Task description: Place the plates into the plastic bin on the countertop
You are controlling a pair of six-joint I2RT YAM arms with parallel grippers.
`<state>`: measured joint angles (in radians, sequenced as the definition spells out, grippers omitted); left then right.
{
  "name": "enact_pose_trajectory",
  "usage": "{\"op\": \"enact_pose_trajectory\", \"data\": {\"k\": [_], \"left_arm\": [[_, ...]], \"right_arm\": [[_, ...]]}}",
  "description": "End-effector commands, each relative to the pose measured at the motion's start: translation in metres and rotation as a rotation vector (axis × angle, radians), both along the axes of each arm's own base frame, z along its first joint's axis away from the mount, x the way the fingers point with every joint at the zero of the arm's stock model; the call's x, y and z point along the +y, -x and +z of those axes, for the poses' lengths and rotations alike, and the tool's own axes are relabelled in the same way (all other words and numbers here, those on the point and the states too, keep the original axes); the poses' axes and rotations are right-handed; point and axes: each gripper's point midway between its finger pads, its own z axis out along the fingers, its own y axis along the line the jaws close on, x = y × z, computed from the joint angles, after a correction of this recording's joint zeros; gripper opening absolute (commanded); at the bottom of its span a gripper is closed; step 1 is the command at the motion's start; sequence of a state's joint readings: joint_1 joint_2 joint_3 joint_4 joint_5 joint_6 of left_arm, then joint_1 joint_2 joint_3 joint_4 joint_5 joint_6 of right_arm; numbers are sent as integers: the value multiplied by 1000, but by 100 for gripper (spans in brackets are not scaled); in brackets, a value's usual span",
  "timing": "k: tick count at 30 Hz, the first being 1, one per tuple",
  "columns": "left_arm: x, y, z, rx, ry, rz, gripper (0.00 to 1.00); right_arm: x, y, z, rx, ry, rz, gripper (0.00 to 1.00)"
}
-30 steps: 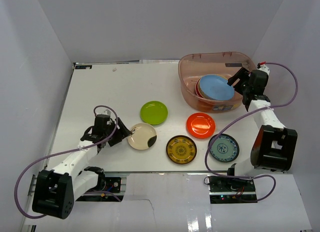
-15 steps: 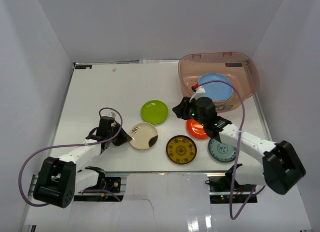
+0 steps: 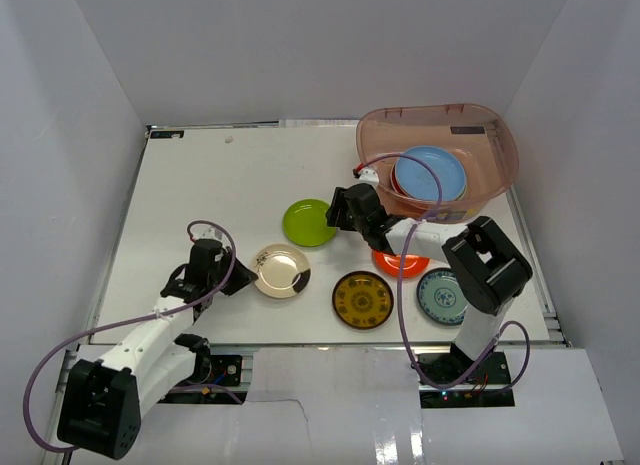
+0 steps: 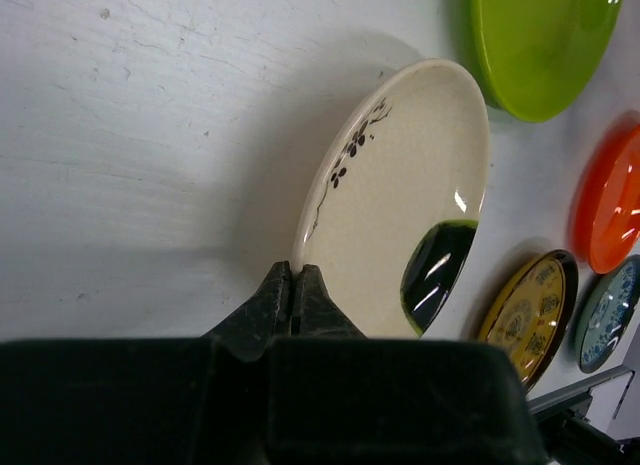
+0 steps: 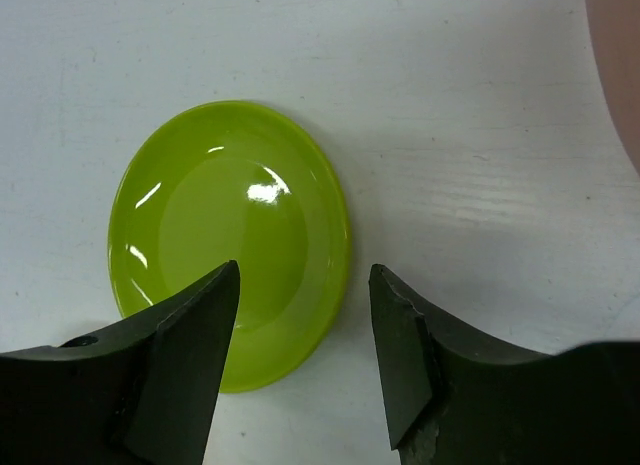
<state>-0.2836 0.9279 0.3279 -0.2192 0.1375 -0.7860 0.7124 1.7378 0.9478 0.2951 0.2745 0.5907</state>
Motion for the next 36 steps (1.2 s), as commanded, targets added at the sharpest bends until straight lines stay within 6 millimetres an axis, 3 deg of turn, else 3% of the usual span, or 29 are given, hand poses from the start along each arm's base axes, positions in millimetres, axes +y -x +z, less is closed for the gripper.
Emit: {"op": "enact_pose_trajectory", "data": {"k": [1,5,10,11,13,15,18,20,21,22,24,25,26,27,28,30,31,32,34,35,36], "left_arm": [[0,1,22,-38,7,0,0],[1,-5,59,-139,18,-2,0],[1,-10,88,-220,33,4,0],[1,-11,92,-233,36,9,0],[3,-13,103,-268,37,18,0],[5,-15,110,-287,29,28,0],[10,-20,130,-334,12,46,0],[12,-24,154,-390,14,52,0],[12,-24,162,-408,10,53,0],[14,-26,178,-445,5,54,0],[13,-28,191,-468,6,48,0],[11,-28,196,-476,14,37,0],[8,-30,205,-484,27,29,0],[6,-32,210,-495,37,23,0],[3,-34,214,-500,49,15,0],[-8,-40,223,-511,87,-15,0],[-11,-43,228,-520,100,-26,0],[-19,-50,234,-526,130,-45,0],[-28,-59,242,-532,165,-64,0],[-38,-62,248,-531,200,-102,0],[-48,-77,259,-537,224,-112,0]], "right_arm": [[9,-19,0,-7,-43,-85,60],[18,-18,-17,6,-12,-106,57],[21,-16,-35,30,33,-110,53],[23,-16,-36,28,24,-104,50],[28,-14,-37,33,3,-79,28],[37,-12,-30,26,-36,-46,8],[41,-16,7,-61,-93,-22,8],[33,-16,55,-193,-117,-10,8],[23,-22,77,-260,-118,-51,8],[8,-25,117,-352,-106,-70,8],[-17,-29,152,-425,-85,-122,8],[-34,-28,185,-480,-109,-148,8],[-61,-39,198,-505,-101,-202,8],[-76,-41,204,-512,-90,-214,8],[-114,-49,221,-547,-90,-289,8],[-154,-56,220,-551,-63,-363,8],[-191,-65,217,-537,-31,-432,8],[-207,-69,213,-521,-18,-462,8],[-250,-79,195,-477,10,-541,8],[-261,-81,187,-459,16,-557,8],[-269,-85,172,-427,28,-565,8]]}}
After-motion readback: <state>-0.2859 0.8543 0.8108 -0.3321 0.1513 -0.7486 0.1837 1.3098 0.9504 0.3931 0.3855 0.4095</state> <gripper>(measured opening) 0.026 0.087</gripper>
